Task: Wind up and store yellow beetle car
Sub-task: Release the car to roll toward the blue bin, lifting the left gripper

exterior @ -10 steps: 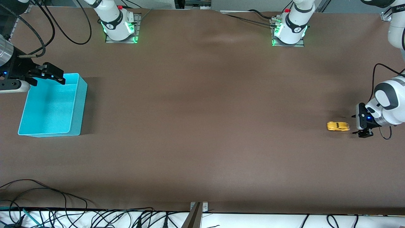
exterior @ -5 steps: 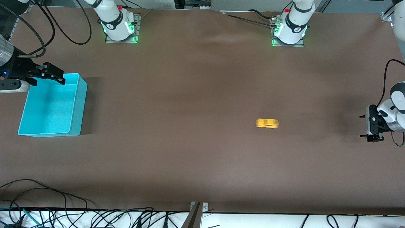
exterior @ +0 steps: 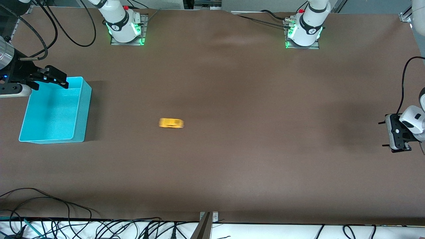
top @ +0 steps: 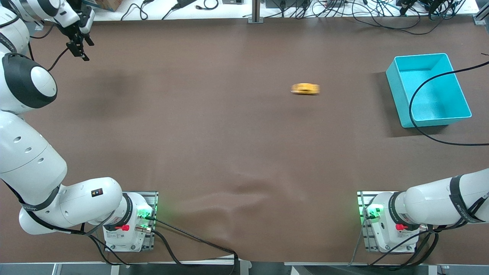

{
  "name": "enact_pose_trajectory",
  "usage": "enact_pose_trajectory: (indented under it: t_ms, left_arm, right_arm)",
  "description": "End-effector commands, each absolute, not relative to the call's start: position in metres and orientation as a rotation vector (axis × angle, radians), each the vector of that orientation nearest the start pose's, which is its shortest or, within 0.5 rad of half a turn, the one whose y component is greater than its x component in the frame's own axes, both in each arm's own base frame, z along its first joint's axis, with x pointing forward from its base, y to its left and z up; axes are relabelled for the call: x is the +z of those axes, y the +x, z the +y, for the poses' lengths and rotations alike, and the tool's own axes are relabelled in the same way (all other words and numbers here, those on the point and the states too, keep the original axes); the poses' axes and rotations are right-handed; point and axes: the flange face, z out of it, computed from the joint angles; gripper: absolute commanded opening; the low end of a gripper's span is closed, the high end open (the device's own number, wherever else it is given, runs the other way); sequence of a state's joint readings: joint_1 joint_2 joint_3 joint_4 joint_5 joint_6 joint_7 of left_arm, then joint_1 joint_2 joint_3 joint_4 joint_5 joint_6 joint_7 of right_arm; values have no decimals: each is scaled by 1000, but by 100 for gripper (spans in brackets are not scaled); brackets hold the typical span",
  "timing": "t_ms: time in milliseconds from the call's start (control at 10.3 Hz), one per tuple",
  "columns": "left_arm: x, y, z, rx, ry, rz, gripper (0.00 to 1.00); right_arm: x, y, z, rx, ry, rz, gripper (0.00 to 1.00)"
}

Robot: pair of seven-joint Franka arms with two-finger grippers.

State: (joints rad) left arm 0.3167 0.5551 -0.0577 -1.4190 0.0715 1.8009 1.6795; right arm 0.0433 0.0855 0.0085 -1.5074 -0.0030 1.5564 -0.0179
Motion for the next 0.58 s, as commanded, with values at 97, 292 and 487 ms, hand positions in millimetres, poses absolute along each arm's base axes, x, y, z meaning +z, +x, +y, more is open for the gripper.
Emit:
enact_pose_trajectory:
  t_ms: [97,292,487]
  left_arm:
    - [423,655,174,214,-2570,1925,100]
    - [449,647,170,209,-2697,1716,100]
    - [484,636,165,198,-2799,1501,100]
  right_arm:
    - [609,579,22,53,-3145,-111,100]
    - [616,576,20,36,-3140,-77,100]
    - [616,577,17,31,-3104,-60,100]
